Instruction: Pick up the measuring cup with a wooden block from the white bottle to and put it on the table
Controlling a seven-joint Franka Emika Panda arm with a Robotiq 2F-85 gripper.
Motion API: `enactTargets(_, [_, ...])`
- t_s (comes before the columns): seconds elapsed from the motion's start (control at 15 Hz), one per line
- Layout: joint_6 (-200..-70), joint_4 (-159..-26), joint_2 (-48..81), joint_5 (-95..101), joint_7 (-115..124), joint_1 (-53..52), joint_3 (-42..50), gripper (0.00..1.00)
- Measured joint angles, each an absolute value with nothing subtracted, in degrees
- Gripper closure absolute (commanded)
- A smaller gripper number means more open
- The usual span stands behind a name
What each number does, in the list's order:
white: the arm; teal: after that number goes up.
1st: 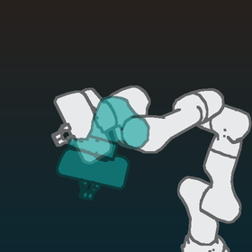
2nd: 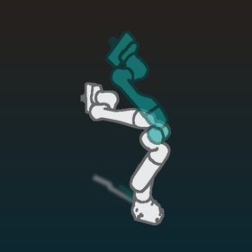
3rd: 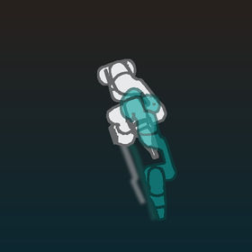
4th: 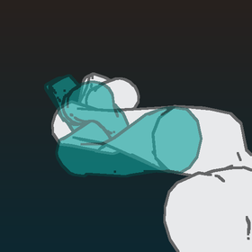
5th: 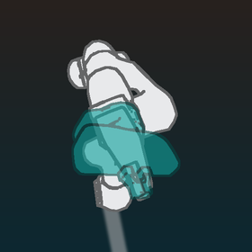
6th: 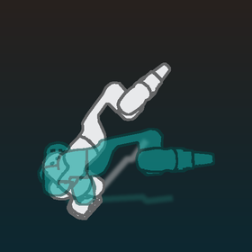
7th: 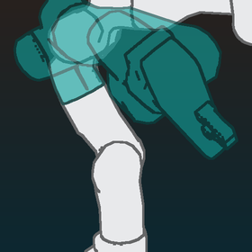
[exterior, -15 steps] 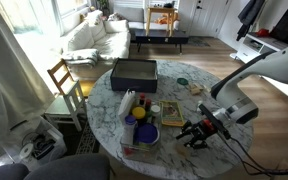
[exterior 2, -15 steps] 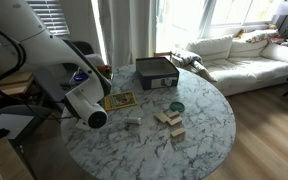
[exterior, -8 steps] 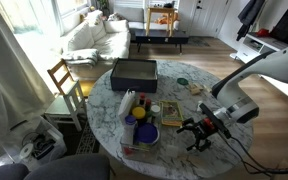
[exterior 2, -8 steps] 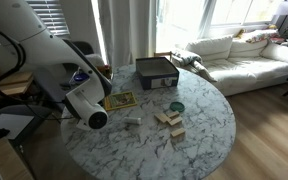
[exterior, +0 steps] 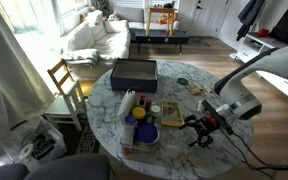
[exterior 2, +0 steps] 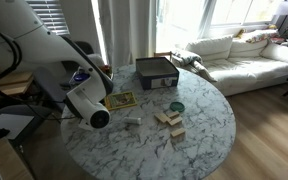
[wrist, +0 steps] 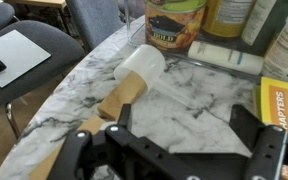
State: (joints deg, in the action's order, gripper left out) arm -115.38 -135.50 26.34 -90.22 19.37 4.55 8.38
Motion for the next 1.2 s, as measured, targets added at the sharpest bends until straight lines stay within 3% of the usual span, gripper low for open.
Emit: enactTargets(1.2, [-108.0, -137.3, 20.4, -81.2, 24.3, 5.9, 10.2, 0.0])
